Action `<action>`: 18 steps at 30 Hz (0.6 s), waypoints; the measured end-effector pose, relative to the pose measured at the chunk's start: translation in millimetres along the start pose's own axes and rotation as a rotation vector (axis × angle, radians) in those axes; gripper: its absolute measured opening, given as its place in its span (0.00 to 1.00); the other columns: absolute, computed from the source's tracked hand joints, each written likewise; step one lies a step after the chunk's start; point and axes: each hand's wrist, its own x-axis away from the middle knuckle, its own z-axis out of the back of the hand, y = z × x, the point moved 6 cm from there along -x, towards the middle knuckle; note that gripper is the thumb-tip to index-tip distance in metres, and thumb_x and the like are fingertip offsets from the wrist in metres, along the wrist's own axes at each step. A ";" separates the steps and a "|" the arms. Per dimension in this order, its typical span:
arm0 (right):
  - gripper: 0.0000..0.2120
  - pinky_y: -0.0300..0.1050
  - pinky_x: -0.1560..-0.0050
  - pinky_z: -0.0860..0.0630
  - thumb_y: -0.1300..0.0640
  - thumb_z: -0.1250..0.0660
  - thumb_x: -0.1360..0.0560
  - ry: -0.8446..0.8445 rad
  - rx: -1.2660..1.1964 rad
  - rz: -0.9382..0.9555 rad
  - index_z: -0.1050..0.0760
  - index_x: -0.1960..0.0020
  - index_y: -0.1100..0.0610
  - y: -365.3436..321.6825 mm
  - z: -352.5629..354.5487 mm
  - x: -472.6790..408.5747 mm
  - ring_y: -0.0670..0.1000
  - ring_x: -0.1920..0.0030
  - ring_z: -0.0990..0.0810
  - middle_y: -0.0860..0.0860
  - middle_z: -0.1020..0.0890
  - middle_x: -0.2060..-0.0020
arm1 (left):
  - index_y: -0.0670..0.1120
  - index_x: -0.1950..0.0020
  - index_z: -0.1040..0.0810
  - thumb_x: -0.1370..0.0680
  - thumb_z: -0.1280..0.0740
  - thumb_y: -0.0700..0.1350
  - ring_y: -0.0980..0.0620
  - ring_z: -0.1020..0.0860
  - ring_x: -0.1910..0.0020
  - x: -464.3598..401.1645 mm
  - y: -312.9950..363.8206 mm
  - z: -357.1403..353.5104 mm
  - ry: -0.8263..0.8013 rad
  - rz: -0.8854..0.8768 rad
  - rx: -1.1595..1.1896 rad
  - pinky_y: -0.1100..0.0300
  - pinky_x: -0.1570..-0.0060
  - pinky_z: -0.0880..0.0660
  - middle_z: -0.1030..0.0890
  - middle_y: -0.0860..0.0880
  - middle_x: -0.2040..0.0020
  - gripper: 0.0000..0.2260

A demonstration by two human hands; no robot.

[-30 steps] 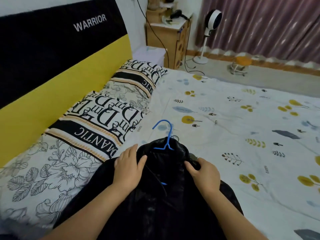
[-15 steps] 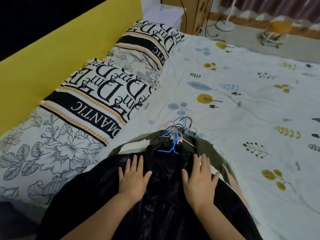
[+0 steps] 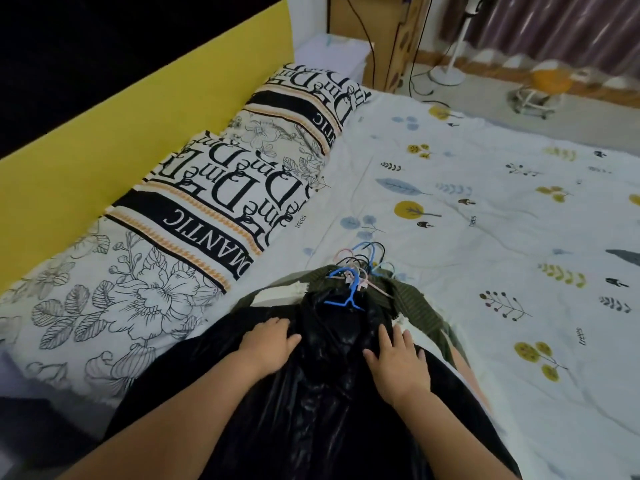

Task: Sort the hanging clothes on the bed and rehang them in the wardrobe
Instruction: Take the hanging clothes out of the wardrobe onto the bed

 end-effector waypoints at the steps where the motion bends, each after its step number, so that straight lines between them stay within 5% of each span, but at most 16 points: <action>1: 0.29 0.57 0.26 0.49 0.43 0.52 0.19 -0.009 0.006 -0.010 0.53 0.23 0.53 -1.5 4.0 7.1 0.55 0.23 0.55 0.54 0.53 0.23 | 0.43 0.31 0.34 0.19 0.46 0.54 0.43 0.30 0.36 7.9 -0.4 5.8 0.000 -0.016 -0.006 0.52 0.40 0.31 0.30 0.42 0.33 0.21; 8: 0.18 0.52 0.38 0.32 0.48 0.46 0.20 0.053 0.089 0.007 0.33 0.35 0.56 -31.4 30.8 85.6 0.58 0.34 0.33 0.55 0.29 0.36 | 0.46 0.38 0.27 0.20 0.42 0.51 0.46 0.25 0.41 84.0 -3.7 31.7 0.061 -0.120 -0.010 0.57 0.46 0.29 0.23 0.45 0.40 0.15; 18: 0.03 0.45 0.56 0.32 0.57 0.44 0.23 0.181 0.045 0.103 0.33 0.53 0.55 -80.3 35.5 222.6 0.58 0.46 0.24 0.55 0.23 0.49 | 0.48 0.38 0.26 0.20 0.41 0.51 0.49 0.24 0.44 235.4 -28.0 56.9 0.232 -0.251 0.010 0.55 0.45 0.27 0.22 0.48 0.42 0.14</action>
